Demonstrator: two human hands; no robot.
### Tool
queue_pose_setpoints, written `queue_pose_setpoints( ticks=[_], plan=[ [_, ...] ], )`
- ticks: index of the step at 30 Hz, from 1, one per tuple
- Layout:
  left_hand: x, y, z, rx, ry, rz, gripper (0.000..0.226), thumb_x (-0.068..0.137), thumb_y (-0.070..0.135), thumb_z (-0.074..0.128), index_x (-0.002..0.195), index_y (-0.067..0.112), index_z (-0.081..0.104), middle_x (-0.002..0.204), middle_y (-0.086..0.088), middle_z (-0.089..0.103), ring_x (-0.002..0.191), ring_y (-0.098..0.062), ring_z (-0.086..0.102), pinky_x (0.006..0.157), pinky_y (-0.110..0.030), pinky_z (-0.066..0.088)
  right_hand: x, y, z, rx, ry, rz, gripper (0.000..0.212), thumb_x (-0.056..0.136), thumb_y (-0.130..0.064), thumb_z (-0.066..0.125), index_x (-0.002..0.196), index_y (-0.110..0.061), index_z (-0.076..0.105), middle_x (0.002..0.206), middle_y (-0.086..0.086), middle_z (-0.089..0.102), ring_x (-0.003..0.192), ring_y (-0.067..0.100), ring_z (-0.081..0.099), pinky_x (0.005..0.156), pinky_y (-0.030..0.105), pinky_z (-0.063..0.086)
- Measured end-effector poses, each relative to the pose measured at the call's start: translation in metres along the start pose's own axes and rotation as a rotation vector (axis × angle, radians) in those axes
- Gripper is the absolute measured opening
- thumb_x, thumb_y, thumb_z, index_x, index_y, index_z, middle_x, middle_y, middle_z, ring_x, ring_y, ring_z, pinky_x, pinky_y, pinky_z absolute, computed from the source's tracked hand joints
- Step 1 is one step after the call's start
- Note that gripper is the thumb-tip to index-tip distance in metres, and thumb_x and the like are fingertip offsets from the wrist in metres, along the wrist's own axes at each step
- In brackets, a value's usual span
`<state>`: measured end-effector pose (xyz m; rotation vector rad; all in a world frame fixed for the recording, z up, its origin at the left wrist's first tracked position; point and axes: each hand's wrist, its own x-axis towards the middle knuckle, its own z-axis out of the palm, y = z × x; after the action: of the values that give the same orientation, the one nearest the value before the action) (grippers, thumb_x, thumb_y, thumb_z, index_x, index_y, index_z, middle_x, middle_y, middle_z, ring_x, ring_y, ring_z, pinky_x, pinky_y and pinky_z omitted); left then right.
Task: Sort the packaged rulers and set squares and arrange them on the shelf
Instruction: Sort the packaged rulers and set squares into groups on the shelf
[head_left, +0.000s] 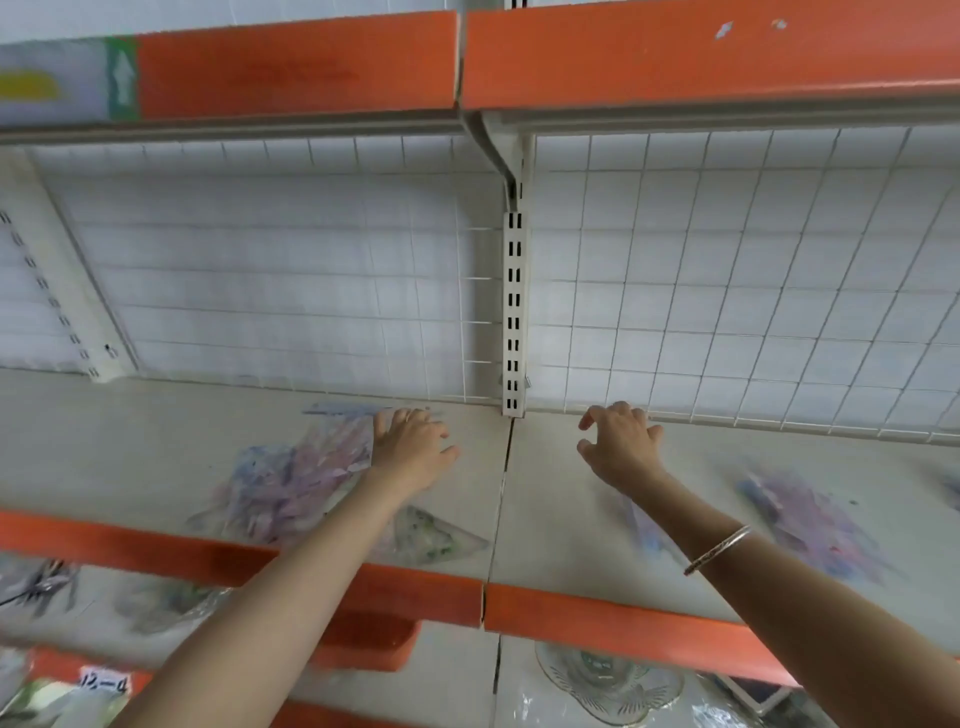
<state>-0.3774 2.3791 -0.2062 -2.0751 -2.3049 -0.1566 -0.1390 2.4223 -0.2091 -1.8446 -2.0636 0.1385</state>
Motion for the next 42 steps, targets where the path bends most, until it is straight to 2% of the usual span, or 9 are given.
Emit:
queue_pose_setpoints(
  ticks=[10,14,17,23,30,34,38,42],
  plan=[
    [-0.017,-0.098,-0.001,0.020,0.010,-0.067,0.039,0.097,0.047,0.039,0.130,0.032,0.052,0.144,0.004,0.043,0.131,-0.021,0.035,0.108,-0.042,0.018,0.002,-0.103,0.043,-0.018,-0.084,-0.238,0.030,0.089,-0.019,0.051,0.118,-0.020,0.056,0.125,0.004,0.053,0.118,0.023,0.047,0.099,0.036,0.028],
    [-0.019,-0.126,-0.004,0.045,0.001,-0.069,0.047,0.096,0.058,0.034,0.133,0.034,0.049,0.138,0.002,0.047,0.128,-0.022,0.038,0.108,-0.043,0.018,0.002,-0.133,0.054,-0.033,-0.098,-0.290,0.030,0.089,-0.017,0.053,0.119,-0.021,0.056,0.127,0.005,0.052,0.124,0.023,0.044,0.103,0.038,0.026],
    [-0.020,-0.145,-0.004,0.052,-0.034,-0.071,0.053,0.092,0.064,0.035,0.130,0.031,0.052,0.138,0.002,0.046,0.130,-0.022,0.035,0.110,-0.045,0.014,0.002,-0.153,0.061,-0.055,-0.110,-0.317,0.032,0.089,-0.016,0.053,0.120,-0.021,0.056,0.126,0.004,0.053,0.122,0.024,0.044,0.102,0.040,0.026],
    [-0.018,-0.176,0.001,0.034,-0.095,-0.056,0.051,0.090,0.060,0.044,0.131,0.031,0.051,0.141,0.002,0.043,0.136,-0.021,0.027,0.114,-0.050,0.004,0.002,-0.190,0.076,-0.066,-0.128,-0.359,0.030,0.090,-0.019,0.053,0.120,-0.020,0.055,0.126,0.004,0.053,0.121,0.024,0.045,0.102,0.042,0.027],
    [-0.014,-0.192,0.004,0.019,-0.140,-0.033,0.057,0.088,0.067,0.040,0.135,0.036,0.046,0.148,0.003,0.037,0.141,-0.022,0.019,0.113,-0.055,0.000,0.001,-0.223,0.089,-0.070,-0.212,-0.467,0.036,0.089,-0.026,0.056,0.125,-0.023,0.053,0.132,0.005,0.050,0.125,0.024,0.042,0.106,0.046,0.024],
    [-0.016,-0.200,0.002,0.024,-0.234,-0.054,0.073,0.081,0.079,0.035,0.142,0.039,0.038,0.155,0.003,0.027,0.144,-0.024,0.011,0.111,-0.058,-0.001,0.001,-0.230,0.091,-0.101,-0.285,-0.544,0.046,0.088,-0.030,0.057,0.133,-0.024,0.047,0.139,0.002,0.045,0.129,0.023,0.039,0.104,0.044,0.024],
    [-0.021,-0.207,0.007,-0.108,-0.372,-0.053,0.096,0.072,0.084,0.044,0.151,0.038,0.015,0.161,0.004,0.007,0.147,-0.028,0.003,0.114,-0.059,0.006,-0.001,-0.228,0.096,-0.108,-0.339,-0.593,0.047,0.089,-0.034,0.055,0.134,-0.026,0.047,0.136,0.000,0.049,0.125,0.022,0.045,0.102,0.043,0.028],
    [-0.026,-0.209,0.010,-0.207,-0.333,-0.018,0.096,0.074,0.076,0.053,0.152,0.034,0.016,0.161,0.001,0.007,0.147,-0.027,0.005,0.117,-0.051,0.012,-0.004,-0.227,0.099,-0.088,-0.326,-0.629,0.040,0.090,-0.033,0.052,0.129,-0.025,0.053,0.133,-0.002,0.053,0.122,0.021,0.047,0.099,0.040,0.033]
  ],
)
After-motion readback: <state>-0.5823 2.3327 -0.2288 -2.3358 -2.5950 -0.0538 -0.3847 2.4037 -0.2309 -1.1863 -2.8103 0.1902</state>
